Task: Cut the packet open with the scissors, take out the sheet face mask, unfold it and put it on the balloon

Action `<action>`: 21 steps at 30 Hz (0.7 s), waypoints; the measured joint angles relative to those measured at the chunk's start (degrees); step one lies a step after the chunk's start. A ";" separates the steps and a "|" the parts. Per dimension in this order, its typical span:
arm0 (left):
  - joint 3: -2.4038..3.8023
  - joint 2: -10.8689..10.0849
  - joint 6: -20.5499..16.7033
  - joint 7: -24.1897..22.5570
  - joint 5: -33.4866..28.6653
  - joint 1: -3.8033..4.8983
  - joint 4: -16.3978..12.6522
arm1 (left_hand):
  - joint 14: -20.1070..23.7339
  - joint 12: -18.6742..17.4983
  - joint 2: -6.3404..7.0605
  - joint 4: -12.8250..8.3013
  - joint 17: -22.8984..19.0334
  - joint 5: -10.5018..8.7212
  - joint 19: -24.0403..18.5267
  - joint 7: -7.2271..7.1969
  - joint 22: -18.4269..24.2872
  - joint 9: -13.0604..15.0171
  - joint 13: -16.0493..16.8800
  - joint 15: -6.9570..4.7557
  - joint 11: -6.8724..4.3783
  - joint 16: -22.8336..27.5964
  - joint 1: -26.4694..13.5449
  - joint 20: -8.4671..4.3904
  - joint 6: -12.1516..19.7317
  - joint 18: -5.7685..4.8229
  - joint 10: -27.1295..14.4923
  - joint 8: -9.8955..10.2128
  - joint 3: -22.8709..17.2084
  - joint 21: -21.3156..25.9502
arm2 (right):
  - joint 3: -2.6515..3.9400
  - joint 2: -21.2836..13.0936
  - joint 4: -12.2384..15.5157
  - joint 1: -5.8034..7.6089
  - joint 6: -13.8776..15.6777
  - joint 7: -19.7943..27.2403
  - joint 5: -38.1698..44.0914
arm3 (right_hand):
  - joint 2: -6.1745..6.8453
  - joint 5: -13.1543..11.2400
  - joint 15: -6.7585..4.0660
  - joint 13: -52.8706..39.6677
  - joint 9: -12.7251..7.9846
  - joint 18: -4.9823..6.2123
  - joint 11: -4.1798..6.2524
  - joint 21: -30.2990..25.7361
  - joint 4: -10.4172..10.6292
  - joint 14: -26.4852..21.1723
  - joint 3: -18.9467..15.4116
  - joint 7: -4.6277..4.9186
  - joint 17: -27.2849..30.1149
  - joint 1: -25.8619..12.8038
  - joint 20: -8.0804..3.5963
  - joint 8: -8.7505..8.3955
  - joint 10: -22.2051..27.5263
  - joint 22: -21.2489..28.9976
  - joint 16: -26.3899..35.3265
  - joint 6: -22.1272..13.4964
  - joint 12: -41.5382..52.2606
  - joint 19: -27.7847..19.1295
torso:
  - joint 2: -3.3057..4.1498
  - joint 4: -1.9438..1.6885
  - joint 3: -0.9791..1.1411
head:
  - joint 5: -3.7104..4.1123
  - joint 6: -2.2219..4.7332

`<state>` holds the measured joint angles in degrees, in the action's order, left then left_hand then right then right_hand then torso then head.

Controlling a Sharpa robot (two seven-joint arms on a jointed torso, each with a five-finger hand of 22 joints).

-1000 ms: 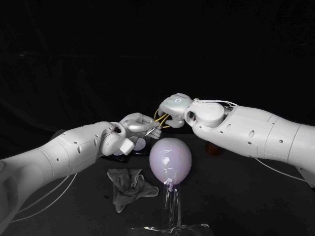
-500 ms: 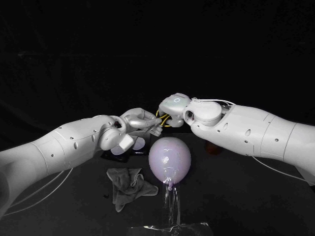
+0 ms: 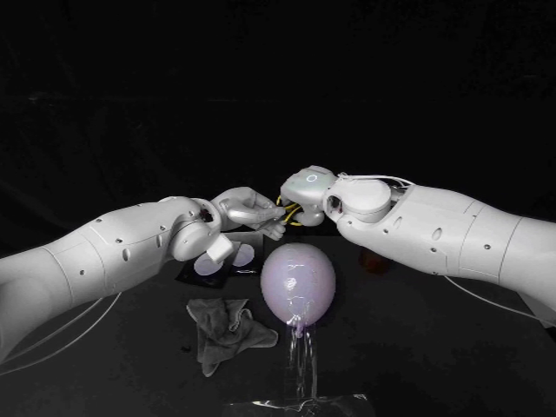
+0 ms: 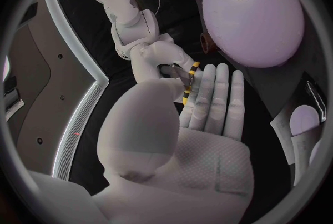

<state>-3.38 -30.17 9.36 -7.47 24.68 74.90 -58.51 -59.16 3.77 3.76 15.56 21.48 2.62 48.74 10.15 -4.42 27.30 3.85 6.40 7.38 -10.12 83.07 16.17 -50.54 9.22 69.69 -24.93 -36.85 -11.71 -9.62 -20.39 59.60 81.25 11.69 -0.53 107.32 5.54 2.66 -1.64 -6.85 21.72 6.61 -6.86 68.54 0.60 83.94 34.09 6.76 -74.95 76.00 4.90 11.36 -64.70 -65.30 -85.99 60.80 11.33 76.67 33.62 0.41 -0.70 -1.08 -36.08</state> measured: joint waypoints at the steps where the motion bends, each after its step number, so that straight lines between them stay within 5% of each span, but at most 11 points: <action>1: 0.00 -0.21 0.02 0.10 0.13 0.09 -0.30 | 0.00 0.00 0.03 0.00 0.00 0.00 0.00 0.00 0.00 0.00 0.00 0.00 0.00 0.00 -0.03 0.00 0.00 0.00 0.00 0.00 0.00 0.00 | 0.01 -0.04 0.04 0.01 0.05 0.04 -0.01 | -0.01 0.00 -0.38 -0.48 0.33 0.00 0.00 0.25 -0.21 0.00 -0.21 -0.28 0.00 -0.01 -0.36 0.27 0.00 -0.20 0.00 0.28 1.33 0.00 | 0.00 0.00 0.00 | 0.01 0.00; 5: 0.04 -1.31 0.11 0.31 0.53 0.38 -1.80 | 0.00 0.00 0.03 0.00 0.00 0.00 0.00 0.00 0.00 0.01 0.00 0.00 0.00 0.00 -0.03 0.00 0.00 0.00 0.00 0.00 0.00 0.00 | 0.00 -0.39 0.33 0.00 0.32 0.17 -0.07 | -0.76 0.36 -1.87 -6.82 2.35 -0.05 0.00 0.71 -1.17 0.08 -2.22 -1.62 0.00 -0.76 -2.03 1.88 0.00 -1.25 0.00 0.47 8.25 0.19 | 0.00 0.00 -0.01 | 0.06 -0.01; 9: 0.16 -1.99 0.34 0.31 0.74 0.63 -2.89 | 0.00 0.00 0.03 0.00 0.00 0.05 0.00 0.00 0.00 0.01 0.00 0.00 0.00 0.00 -0.03 0.00 0.00 -0.01 0.01 -0.32 0.00 0.00 | -0.09 -0.94 0.54 -0.11 0.62 0.09 -0.11 | -1.98 0.29 -2.28 -35.22 4.33 -0.96 0.00 3.52 -0.95 0.09 -3.30 -2.51 0.00 -1.98 -2.82 3.19 0.00 -4.36 -0.91 0.22 8.49 1.68 | -0.01 -0.05 -0.03 | 0.20 -0.11; 12: 0.18 -2.17 0.48 0.28 0.76 0.73 -3.23 | 0.00 0.00 0.03 0.00 -0.01 0.05 0.00 0.00 0.00 0.01 0.00 0.01 0.01 0.00 -0.03 0.00 -0.01 -0.01 0.01 -0.33 0.00 0.00 | -0.11 -1.20 0.82 -0.20 0.84 -0.21 -0.13 | -2.86 0.29 -2.48 -45.53 6.00 -1.81 0.01 5.20 -0.38 0.01 -3.70 -3.03 0.00 -2.86 -2.98 4.13 0.00 -6.39 -2.06 0.35 8.52 2.79 | -0.01 -0.06 -0.06 | 0.21 -0.13; 18: 0.22 -2.23 0.58 0.27 0.63 0.82 -3.80 | 0.00 0.00 -0.12 0.00 -0.01 0.05 0.00 0.00 0.00 0.02 0.00 0.01 0.01 0.21 -0.18 0.00 -0.01 -0.01 0.01 -0.33 -0.01 0.00 | -0.17 -1.62 1.33 -0.32 0.96 -1.78 -0.12 | -2.31 0.07 -3.61 -47.12 10.45 -1.82 1.04 5.67 2.13 0.00 -4.61 -3.74 0.02 -3.56 -3.55 5.51 -1.03 -7.57 -3.19 2.49 8.57 3.36 | -0.03 -0.10 -0.08 | 0.24 -0.07; 20: 0.22 -2.17 0.59 0.32 0.52 0.84 -3.85 | -0.08 0.01 -0.12 0.00 -0.02 0.05 0.00 0.00 0.01 0.02 0.00 -0.06 0.08 0.21 -0.18 0.00 -0.01 -0.02 0.08 -0.33 -0.01 0.00 | -0.18 -1.71 1.43 -0.33 0.85 -2.39 -0.09 | -1.98 -0.04 -4.22 -47.12 12.87 -1.83 1.47 5.67 2.31 0.00 -4.43 -4.46 0.05 -4.94 -4.03 5.51 -1.45 -7.83 -3.45 2.77 8.57 3.49 | -0.03 -0.10 -0.09 | 0.24 -0.08; 21: 0.22 -2.15 0.59 0.39 0.44 0.85 -3.86 | -0.13 0.01 -0.12 0.00 -0.02 0.05 0.00 0.00 0.01 0.02 0.00 -0.11 0.08 0.21 -0.18 0.00 -0.01 -0.01 0.08 -0.33 -0.01 0.00 | -0.18 -1.77 1.48 -0.34 0.73 -2.80 -0.05 | -1.43 0.03 -4.63 -47.12 12.87 -1.84 2.10 5.90 2.76 0.01 -4.27 -5.58 0.05 -5.72 -4.37 5.51 -2.06 -8.02 -3.45 2.86 8.58 3.53 | -0.03 -0.10 -0.09 | 0.24 -0.08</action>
<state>-3.16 -32.32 9.95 -7.08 25.13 75.75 -62.37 -59.29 3.78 3.64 15.56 21.46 2.67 48.74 10.15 -4.41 27.33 3.84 6.29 7.46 -9.91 82.89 16.17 -50.55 9.21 69.77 -25.26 -36.86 -11.71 -9.81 -22.16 61.08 80.91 12.43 -3.33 107.26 4.11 2.68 -6.27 -53.97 34.60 4.77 -4.75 74.45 3.35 83.95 29.82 1.18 -74.90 70.27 0.53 16.88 -66.76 -73.33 -89.44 63.65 19.90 80.20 33.59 0.30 -0.79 -0.85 -36.17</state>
